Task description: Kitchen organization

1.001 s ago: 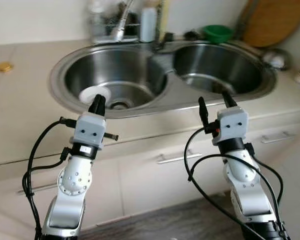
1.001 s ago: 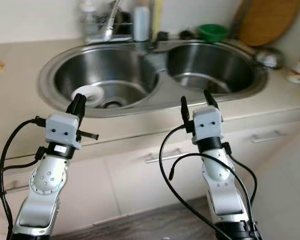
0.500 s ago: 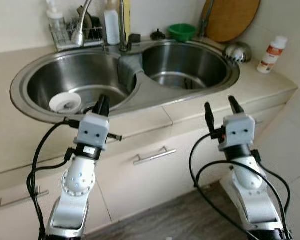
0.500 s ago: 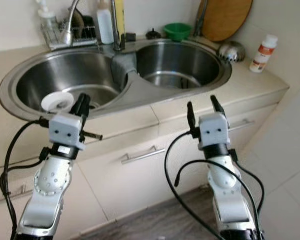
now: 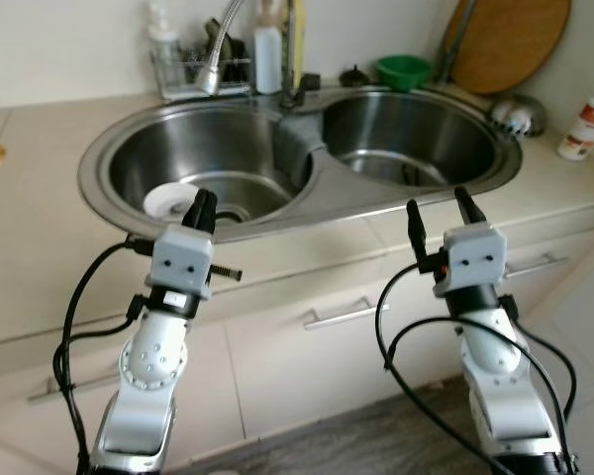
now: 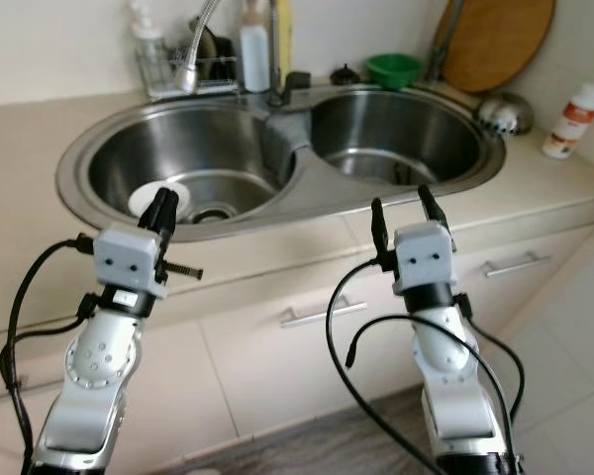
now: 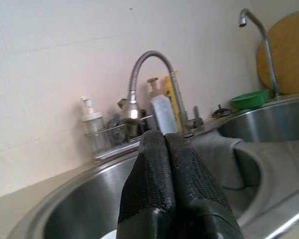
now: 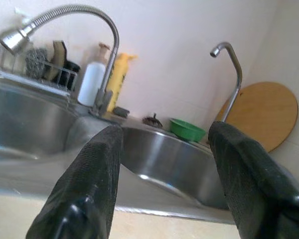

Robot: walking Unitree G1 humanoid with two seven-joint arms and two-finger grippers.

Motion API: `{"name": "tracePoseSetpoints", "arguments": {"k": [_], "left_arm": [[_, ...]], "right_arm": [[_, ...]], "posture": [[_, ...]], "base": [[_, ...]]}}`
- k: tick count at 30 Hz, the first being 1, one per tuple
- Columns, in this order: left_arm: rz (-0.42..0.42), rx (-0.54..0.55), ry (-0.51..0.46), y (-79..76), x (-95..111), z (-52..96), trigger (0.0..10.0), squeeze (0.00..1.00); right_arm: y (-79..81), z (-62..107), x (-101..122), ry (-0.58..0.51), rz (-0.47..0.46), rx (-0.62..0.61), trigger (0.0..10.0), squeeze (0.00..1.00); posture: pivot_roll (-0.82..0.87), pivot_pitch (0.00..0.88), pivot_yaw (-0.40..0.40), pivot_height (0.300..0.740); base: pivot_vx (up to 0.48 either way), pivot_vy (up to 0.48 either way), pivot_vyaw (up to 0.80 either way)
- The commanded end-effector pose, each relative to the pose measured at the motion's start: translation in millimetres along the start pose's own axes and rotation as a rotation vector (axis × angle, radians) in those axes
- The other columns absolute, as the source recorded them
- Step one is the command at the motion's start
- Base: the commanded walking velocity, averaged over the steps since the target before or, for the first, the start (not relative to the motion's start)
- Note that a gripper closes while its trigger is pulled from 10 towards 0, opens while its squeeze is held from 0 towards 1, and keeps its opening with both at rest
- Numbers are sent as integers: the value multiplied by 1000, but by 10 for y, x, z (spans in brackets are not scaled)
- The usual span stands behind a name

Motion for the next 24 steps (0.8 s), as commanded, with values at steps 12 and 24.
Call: {"name": "tracePoseSetpoints", "arguments": {"k": [12,24], "left_arm": [[23,-10,-12,-43,19,-10,10000,0],[38,-6,-6,-43,21,1,10000,0]], "right_arm": [[-69,-5,14,-8,23,-19,10000,0],[-62,-7,9,-4,24,-15,10000,0]], "posture": [[-26,2,-61,740],[-27,8,-63,740]], "base": [[0,-229,-267],[0,225,-267]]}}
Point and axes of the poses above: a point about 5 cm out from each wrist's last joint towards the gripper, its own z axis pointing back from the gripper into the wrist, its own x axis along the axis of the wrist's last joint, y = z × x, the point moved 1 cm from there along -z, pointing out of the wrist towards the gripper, and after that the axes turned 1 degree about z, right-handed, at the moved point
